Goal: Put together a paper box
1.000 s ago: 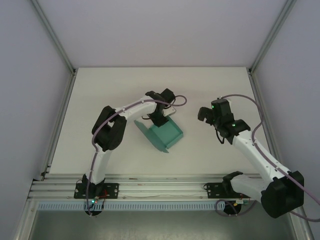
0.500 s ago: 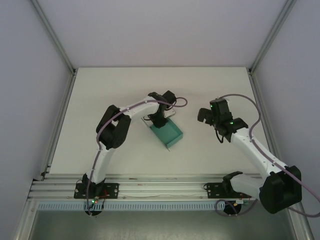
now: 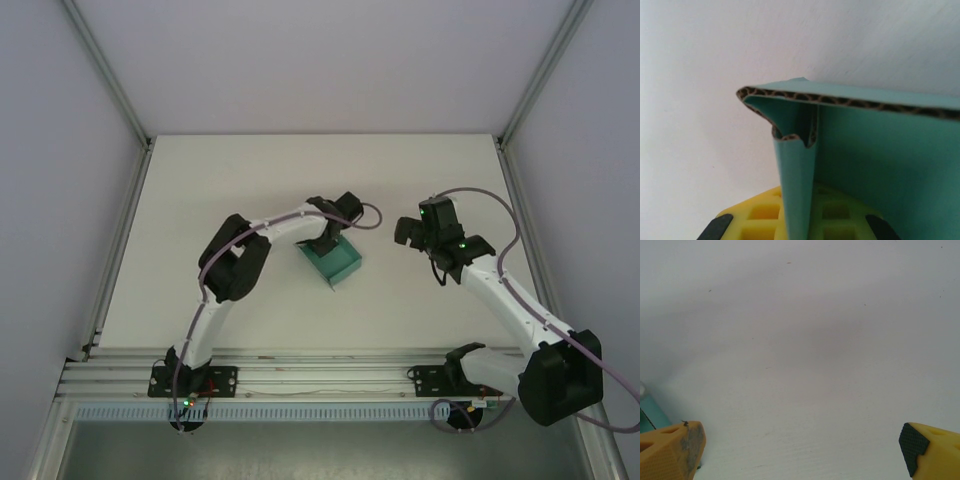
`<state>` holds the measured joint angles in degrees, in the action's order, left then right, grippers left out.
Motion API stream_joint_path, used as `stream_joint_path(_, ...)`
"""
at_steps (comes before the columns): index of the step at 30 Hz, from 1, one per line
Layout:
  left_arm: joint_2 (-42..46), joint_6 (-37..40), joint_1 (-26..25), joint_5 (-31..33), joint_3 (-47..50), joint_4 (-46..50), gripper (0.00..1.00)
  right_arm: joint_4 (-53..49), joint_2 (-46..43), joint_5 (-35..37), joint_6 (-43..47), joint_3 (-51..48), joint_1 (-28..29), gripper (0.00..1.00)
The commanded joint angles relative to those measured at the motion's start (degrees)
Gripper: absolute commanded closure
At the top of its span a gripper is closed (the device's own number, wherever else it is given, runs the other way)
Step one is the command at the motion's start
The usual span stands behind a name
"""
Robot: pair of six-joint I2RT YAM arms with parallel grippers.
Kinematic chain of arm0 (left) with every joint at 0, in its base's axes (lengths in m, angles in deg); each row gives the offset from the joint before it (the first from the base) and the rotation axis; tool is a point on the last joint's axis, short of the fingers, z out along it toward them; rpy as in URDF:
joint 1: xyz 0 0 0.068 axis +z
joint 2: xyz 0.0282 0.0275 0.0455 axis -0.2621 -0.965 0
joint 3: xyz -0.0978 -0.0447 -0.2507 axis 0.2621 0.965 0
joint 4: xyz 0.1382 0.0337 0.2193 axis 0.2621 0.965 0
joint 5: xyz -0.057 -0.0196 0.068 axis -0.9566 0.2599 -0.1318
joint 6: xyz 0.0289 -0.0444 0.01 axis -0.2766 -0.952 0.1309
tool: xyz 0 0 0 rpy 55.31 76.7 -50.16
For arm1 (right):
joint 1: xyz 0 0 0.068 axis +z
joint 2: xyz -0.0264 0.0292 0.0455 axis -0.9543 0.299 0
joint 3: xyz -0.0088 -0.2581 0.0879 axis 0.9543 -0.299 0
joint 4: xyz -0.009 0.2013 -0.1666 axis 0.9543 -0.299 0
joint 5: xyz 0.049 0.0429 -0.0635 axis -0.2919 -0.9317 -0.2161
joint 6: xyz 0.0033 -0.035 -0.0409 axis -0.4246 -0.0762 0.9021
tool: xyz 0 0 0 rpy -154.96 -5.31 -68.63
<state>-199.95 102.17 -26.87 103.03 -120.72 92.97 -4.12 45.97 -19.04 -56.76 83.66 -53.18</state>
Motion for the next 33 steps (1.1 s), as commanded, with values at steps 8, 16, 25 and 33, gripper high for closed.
stream_joint_path(8,-1.7,5.9,-1.1,4.1,3.5,-8.4,0.74,0.4,0.3,0.1,0.1,1.3,-0.8,0.0)
stream_joint_path(16,7.0,8.0,-0.1,-9.3,-1.2,-5.6,0.26,-1.3,-2.1,-2.5,0.9,1.3,-1.0,0.0)
stream_joint_path(25,14.2,8.8,0.0,-13.8,-4.7,-2.6,0.0,-2.0,-4.0,-5.2,2.3,1.5,-1.2,0.0)
stream_joint_path(33,20.8,-3.5,3.4,-15.9,-5.7,-3.7,0.0,1.1,-1.0,-17.0,15.2,3.7,-1.7,0.0)
